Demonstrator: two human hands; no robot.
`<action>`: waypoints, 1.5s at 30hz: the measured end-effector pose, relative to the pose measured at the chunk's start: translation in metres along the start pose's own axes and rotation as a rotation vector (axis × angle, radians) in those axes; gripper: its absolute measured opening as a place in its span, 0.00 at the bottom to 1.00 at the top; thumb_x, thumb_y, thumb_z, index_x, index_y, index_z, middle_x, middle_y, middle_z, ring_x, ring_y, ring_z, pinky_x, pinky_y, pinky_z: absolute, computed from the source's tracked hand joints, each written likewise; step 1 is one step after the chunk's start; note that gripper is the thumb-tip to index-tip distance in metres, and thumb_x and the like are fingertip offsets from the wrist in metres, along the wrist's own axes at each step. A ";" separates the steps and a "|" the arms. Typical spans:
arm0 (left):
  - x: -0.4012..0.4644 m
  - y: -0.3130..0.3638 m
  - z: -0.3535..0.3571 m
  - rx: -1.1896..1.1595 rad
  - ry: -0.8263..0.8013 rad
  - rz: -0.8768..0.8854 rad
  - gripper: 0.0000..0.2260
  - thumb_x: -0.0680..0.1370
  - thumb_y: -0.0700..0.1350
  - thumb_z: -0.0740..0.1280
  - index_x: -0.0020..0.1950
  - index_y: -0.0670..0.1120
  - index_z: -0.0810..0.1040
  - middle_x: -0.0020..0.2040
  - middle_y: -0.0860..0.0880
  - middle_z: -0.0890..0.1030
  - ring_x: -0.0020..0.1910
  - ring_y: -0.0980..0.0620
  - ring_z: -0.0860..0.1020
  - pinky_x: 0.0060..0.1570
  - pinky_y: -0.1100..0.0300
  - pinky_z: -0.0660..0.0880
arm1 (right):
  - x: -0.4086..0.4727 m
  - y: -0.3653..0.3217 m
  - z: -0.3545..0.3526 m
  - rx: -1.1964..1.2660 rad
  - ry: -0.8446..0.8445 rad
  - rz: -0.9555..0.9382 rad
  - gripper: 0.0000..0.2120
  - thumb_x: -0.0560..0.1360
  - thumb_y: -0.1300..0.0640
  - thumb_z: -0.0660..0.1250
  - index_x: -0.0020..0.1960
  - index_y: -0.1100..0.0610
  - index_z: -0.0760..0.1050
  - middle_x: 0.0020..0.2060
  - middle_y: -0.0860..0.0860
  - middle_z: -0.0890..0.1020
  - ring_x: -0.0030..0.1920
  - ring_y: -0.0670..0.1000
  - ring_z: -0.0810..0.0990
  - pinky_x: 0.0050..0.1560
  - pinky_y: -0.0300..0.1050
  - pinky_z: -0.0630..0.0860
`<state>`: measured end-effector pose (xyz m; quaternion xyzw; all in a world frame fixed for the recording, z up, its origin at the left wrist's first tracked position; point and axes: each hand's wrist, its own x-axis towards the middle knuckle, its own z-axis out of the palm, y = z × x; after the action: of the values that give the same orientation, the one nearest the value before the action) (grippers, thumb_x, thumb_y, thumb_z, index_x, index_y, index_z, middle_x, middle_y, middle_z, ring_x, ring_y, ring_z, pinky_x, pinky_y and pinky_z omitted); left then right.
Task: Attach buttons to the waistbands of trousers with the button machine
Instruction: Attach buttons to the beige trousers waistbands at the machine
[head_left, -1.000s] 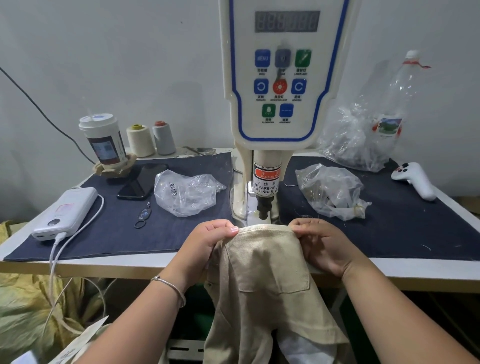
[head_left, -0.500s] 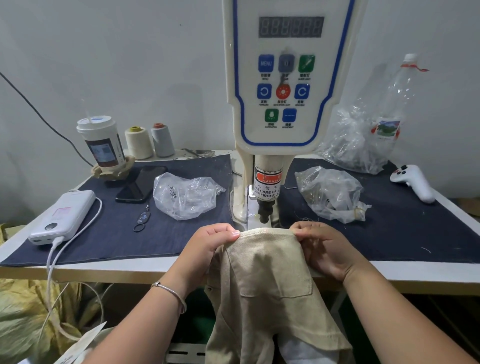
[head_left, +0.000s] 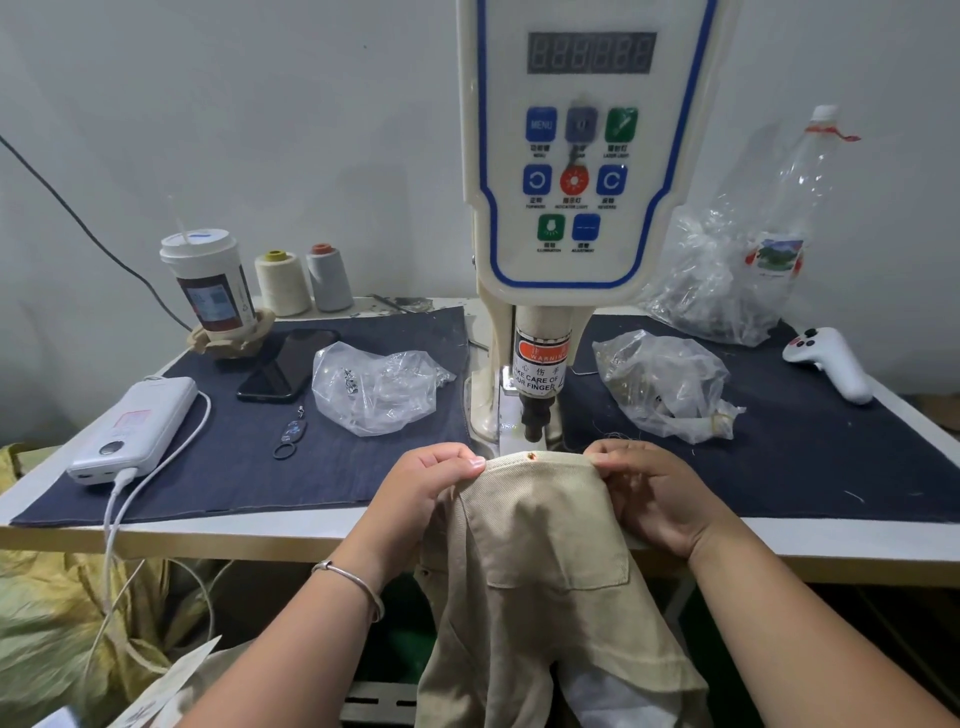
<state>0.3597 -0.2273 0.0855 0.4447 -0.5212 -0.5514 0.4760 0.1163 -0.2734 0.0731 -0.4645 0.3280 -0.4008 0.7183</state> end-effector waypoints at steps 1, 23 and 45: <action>0.000 0.000 0.000 -0.005 0.001 0.002 0.09 0.71 0.47 0.68 0.32 0.46 0.75 0.27 0.53 0.71 0.26 0.59 0.68 0.26 0.70 0.65 | 0.000 0.000 0.000 0.006 -0.001 0.001 0.06 0.64 0.59 0.70 0.34 0.61 0.75 0.29 0.53 0.70 0.31 0.47 0.67 0.34 0.41 0.62; -0.018 0.016 0.004 0.092 -0.021 -0.031 0.14 0.76 0.43 0.69 0.31 0.47 0.73 0.27 0.52 0.69 0.26 0.57 0.67 0.27 0.68 0.65 | -0.032 -0.019 0.031 -0.020 -0.027 0.024 0.08 0.69 0.61 0.61 0.32 0.60 0.73 0.32 0.56 0.71 0.34 0.52 0.71 0.36 0.43 0.68; -0.164 0.126 0.018 0.212 -0.536 0.162 0.07 0.78 0.47 0.66 0.40 0.52 0.80 0.52 0.46 0.77 0.49 0.51 0.74 0.52 0.59 0.71 | -0.139 -0.084 0.122 -0.416 -0.714 0.541 0.13 0.61 0.63 0.69 0.43 0.57 0.86 0.39 0.51 0.86 0.39 0.45 0.84 0.43 0.37 0.79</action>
<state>0.3747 -0.0632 0.2117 0.2878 -0.7167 -0.5517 0.3148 0.1320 -0.1227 0.2076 -0.6045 0.2433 0.0584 0.7563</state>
